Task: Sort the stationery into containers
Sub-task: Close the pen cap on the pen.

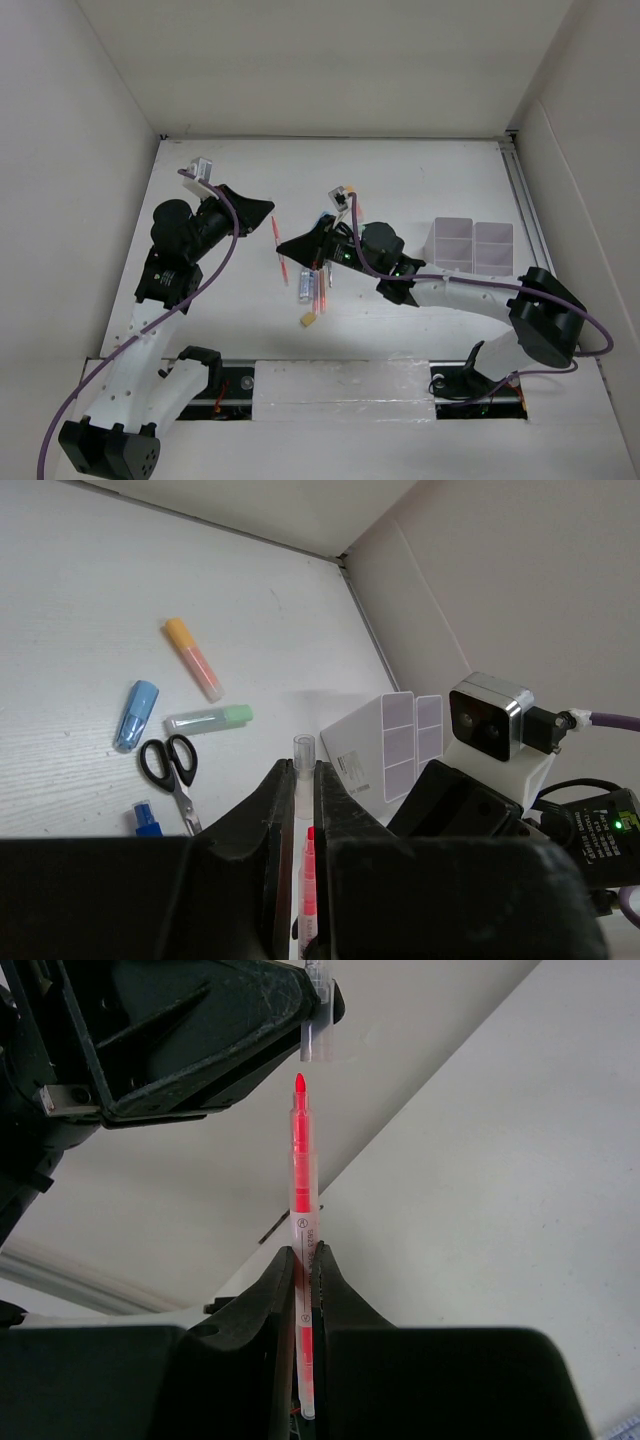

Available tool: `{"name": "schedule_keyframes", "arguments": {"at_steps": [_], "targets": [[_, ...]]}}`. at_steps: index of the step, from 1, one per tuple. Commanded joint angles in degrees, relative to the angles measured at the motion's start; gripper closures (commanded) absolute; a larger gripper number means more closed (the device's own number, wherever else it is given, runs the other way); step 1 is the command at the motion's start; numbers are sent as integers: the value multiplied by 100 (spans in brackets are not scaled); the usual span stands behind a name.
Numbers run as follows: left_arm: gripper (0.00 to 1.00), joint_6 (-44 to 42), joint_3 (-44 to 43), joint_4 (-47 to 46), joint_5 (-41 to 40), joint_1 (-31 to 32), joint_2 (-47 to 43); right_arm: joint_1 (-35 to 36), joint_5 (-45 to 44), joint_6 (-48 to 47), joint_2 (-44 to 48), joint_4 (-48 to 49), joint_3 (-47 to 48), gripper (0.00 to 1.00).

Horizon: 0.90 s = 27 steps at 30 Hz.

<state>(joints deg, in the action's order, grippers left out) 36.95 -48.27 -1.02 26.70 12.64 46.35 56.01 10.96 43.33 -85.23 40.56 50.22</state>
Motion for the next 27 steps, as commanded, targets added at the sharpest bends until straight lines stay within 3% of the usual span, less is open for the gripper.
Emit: {"name": "schedule_keyframes", "arguments": {"at_steps": [1,27], "targets": [[100,14,-235,-206,2,-8,-108,59,-24,-18,-29,225,261,100],[100,14,-130,-206,212,-8,-161,-99,-24,-70,77,119,261,100]]}}
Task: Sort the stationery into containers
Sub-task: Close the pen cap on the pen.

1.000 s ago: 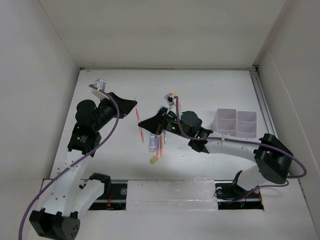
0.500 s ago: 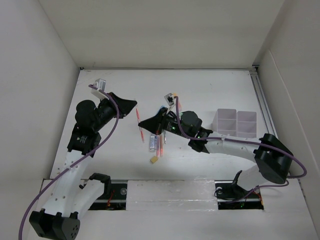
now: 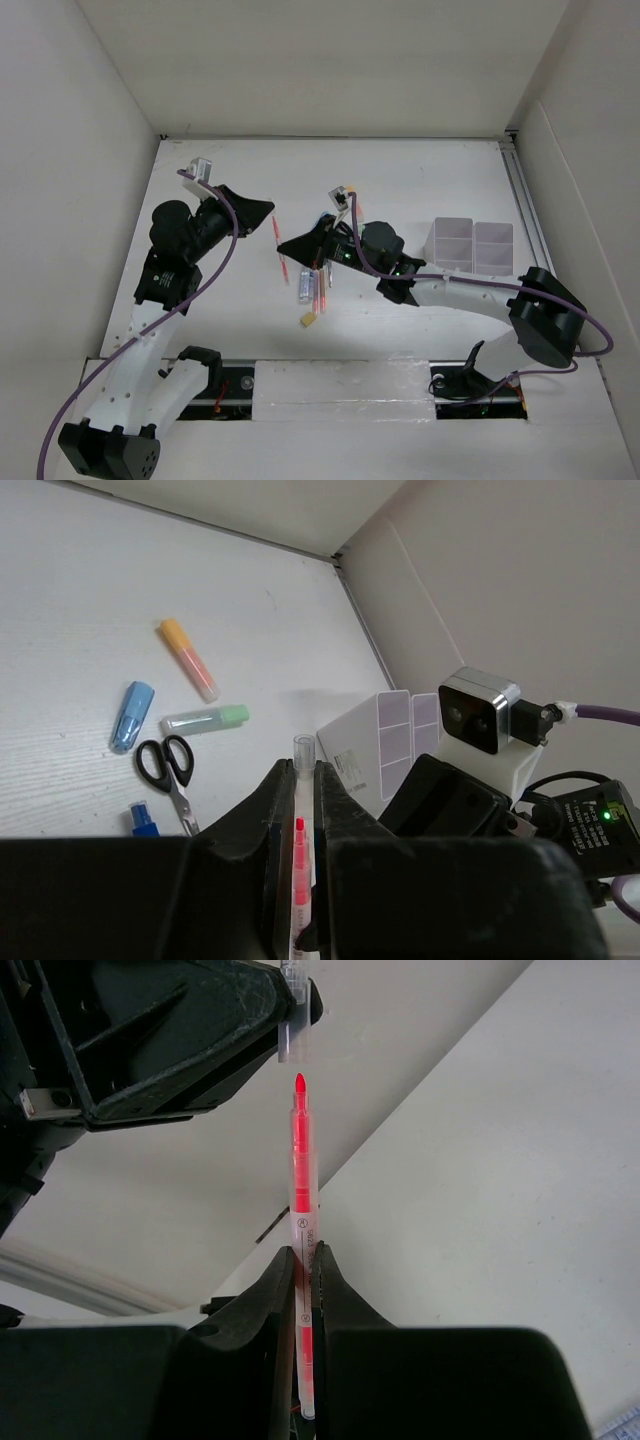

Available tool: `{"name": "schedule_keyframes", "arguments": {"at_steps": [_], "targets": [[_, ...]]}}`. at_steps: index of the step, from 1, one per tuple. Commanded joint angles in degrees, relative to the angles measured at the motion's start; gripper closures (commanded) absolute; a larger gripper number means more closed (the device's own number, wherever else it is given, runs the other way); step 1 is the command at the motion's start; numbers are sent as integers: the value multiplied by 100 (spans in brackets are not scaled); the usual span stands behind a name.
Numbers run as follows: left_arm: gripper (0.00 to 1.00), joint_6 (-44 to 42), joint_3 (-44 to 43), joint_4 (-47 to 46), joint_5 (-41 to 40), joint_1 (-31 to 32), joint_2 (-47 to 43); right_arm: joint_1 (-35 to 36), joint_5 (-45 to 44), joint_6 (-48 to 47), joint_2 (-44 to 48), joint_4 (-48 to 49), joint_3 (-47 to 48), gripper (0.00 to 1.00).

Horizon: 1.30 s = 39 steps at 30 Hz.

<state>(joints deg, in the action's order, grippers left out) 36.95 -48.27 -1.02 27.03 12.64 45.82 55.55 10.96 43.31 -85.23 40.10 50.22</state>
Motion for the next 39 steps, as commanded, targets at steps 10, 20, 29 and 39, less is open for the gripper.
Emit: {"name": "schedule_keyframes", "arguments": {"at_steps": [10,20,29,39], "targets": [[100,-39,-68,-268,233,-8,-109,-106,37,-121,182,112,313,100],[100,-39,-68,-215,-65,-8,-56,-106,108,-121,182,112,313,100],[100,67,-174,-162,-180,-8,-56,-1,108,-68,130,112,313,100],[100,67,-174,-214,-180,-8,-56,105,108,-68,77,112,366,100]]}}
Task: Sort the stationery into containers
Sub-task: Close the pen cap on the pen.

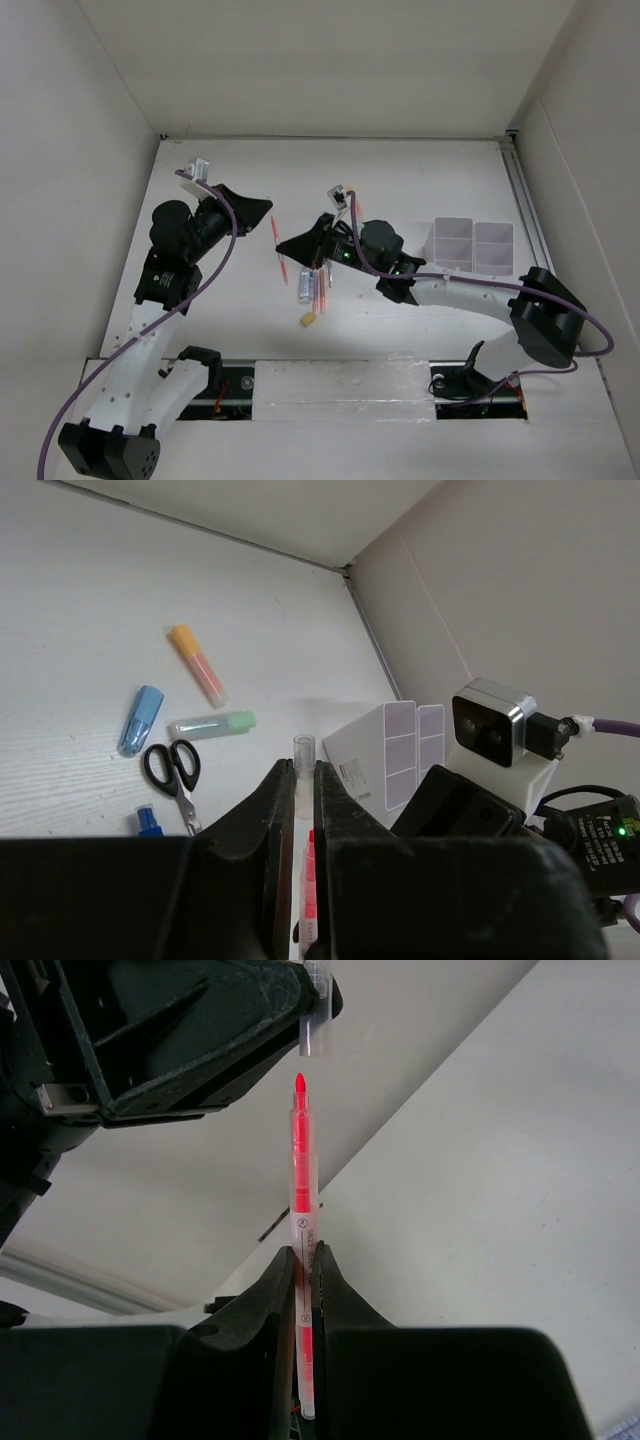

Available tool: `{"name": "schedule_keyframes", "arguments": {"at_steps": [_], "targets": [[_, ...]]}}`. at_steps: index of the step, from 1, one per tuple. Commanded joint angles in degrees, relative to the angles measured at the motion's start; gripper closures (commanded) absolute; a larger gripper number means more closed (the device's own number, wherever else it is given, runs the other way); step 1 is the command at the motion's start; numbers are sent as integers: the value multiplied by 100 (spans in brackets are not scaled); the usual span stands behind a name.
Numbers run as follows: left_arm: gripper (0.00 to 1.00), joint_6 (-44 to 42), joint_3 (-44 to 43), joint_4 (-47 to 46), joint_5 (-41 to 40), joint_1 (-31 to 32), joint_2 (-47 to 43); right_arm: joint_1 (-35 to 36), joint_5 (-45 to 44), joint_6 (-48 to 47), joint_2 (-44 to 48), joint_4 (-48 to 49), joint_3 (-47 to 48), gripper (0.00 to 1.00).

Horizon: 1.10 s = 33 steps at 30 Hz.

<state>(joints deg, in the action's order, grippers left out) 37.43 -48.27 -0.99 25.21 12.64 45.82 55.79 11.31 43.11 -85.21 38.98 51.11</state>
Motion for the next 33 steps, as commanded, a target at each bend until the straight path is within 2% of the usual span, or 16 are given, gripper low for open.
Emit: {"name": "schedule_keyframes", "arguments": {"at_steps": [1,33], "targets": [[100,19,-174,-217,62,-8,-56,81,73,-49,75,224,276,100],[100,19,-121,-217,116,-8,-109,-24,73,-101,75,171,162,100]]}}
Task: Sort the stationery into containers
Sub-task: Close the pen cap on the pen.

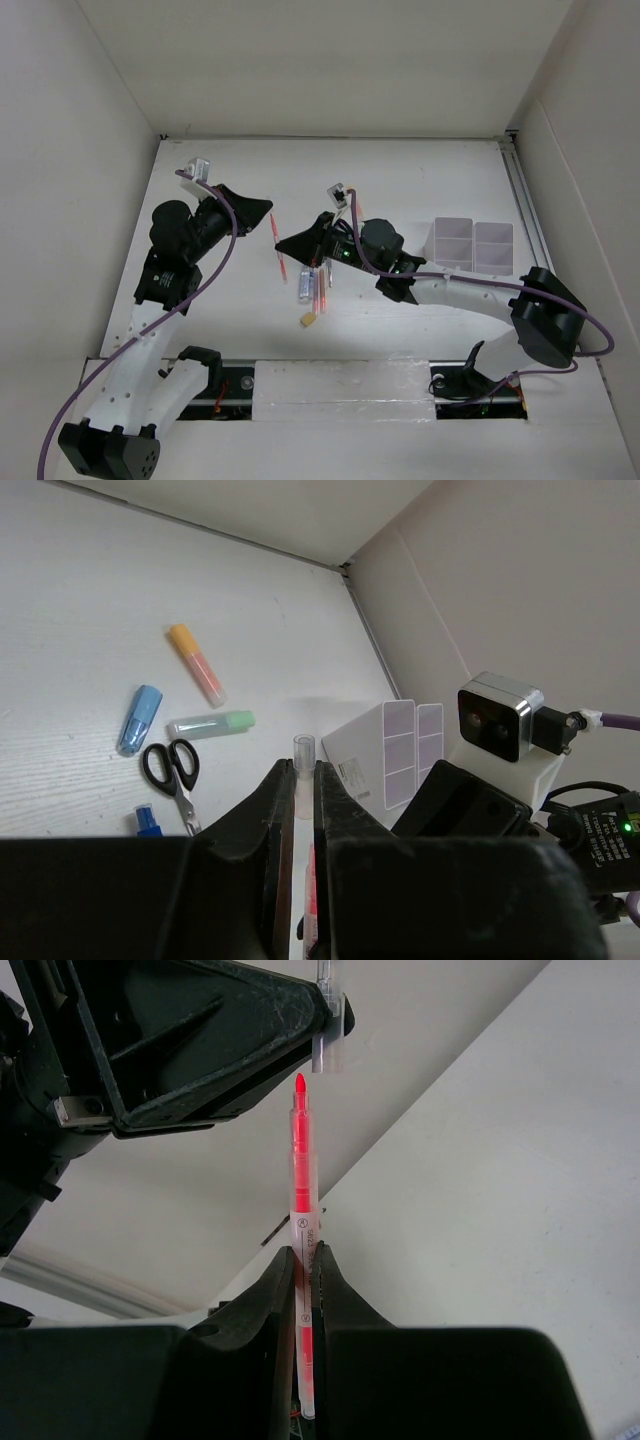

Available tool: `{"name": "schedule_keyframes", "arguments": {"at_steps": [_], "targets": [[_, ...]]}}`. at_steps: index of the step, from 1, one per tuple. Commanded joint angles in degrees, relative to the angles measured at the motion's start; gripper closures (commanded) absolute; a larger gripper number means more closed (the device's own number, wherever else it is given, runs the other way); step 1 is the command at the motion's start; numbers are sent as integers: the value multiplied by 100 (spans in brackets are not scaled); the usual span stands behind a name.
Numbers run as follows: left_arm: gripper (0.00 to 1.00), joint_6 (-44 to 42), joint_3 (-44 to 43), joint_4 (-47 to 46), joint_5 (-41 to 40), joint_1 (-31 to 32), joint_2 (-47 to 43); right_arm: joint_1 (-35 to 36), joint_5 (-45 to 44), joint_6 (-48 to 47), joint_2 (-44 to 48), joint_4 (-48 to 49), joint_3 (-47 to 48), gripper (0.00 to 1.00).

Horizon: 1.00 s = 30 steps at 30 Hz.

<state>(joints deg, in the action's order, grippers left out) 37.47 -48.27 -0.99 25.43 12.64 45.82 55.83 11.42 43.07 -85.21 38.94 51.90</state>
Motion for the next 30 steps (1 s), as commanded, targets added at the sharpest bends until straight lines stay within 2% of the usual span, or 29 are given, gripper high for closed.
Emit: {"name": "schedule_keyframes", "arguments": {"at_steps": [1,30], "targets": [[100,14,-121,-217,94,-8,-109,-29,62,-97,75,176,84,100],[100,14,-227,-217,-249,-8,-161,-29,-43,193,-31,-62,189,100]]}}
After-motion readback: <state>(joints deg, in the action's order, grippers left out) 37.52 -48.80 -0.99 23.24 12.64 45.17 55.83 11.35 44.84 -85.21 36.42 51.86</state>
